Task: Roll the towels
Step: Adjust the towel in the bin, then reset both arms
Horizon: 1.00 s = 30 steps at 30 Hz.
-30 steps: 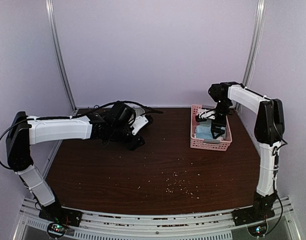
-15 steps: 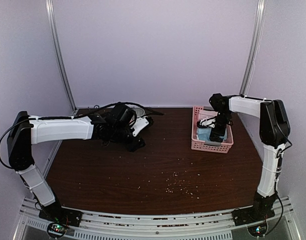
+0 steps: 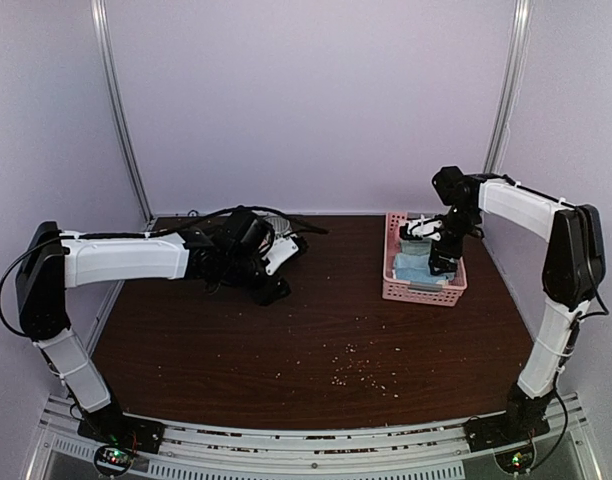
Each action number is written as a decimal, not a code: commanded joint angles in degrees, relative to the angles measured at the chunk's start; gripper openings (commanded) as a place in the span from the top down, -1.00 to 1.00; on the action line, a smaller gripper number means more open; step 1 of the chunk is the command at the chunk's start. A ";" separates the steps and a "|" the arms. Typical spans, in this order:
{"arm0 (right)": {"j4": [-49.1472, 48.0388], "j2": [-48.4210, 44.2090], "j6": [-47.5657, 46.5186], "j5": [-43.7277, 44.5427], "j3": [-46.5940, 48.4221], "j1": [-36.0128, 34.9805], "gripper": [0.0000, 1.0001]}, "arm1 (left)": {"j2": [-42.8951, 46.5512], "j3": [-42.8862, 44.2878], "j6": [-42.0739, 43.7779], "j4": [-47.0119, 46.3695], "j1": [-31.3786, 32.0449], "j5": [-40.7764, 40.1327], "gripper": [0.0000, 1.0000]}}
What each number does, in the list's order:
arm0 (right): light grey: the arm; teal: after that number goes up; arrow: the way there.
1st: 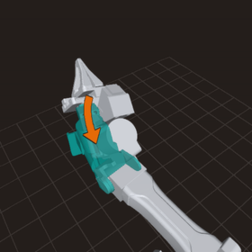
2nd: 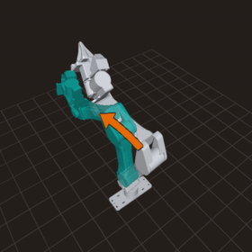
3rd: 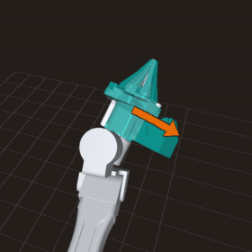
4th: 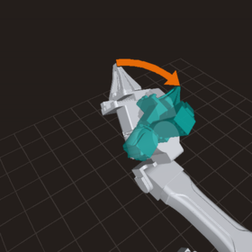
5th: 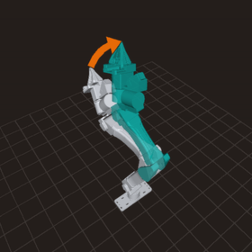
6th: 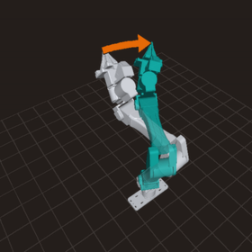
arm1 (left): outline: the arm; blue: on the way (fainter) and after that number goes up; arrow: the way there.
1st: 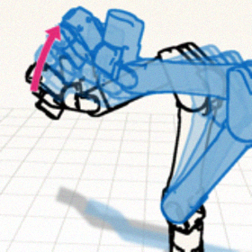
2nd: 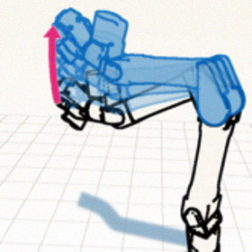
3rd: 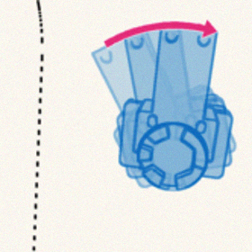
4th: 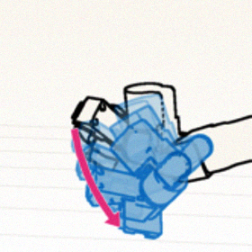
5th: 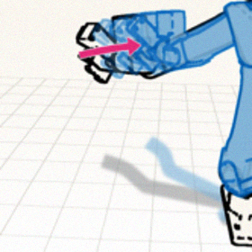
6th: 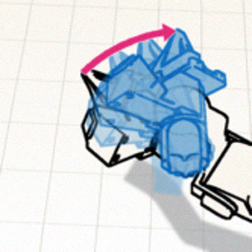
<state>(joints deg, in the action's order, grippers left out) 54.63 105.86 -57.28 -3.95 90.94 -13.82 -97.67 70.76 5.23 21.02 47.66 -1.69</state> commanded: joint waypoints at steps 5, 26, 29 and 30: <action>2.34 -3.23 4.84 -7.13 5.77 1.19 -1.00 | -0.42 1.81 0.03 -0.76 -0.45 -2.79 -0.01; -37.07 -30.76 59.96 2.46 -6.11 2.14 -1.00 | 11.02 18.89 -6.12 -0.74 -10.29 -22.64 -0.96; -42.52 -35.47 60.09 4.38 -9.21 2.14 -1.00 | 13.05 17.61 -6.60 -3.51 -10.23 -25.49 -0.96; -43.87 -36.56 60.24 4.64 -10.92 2.14 -1.00 | 13.99 15.95 -7.00 -5.86 -10.22 -26.93 -0.96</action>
<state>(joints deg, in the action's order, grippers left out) 18.20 76.20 -0.45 -2.90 81.84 -11.86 -87.00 88.29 -1.15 20.10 37.34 -22.79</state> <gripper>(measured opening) 0.996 0.980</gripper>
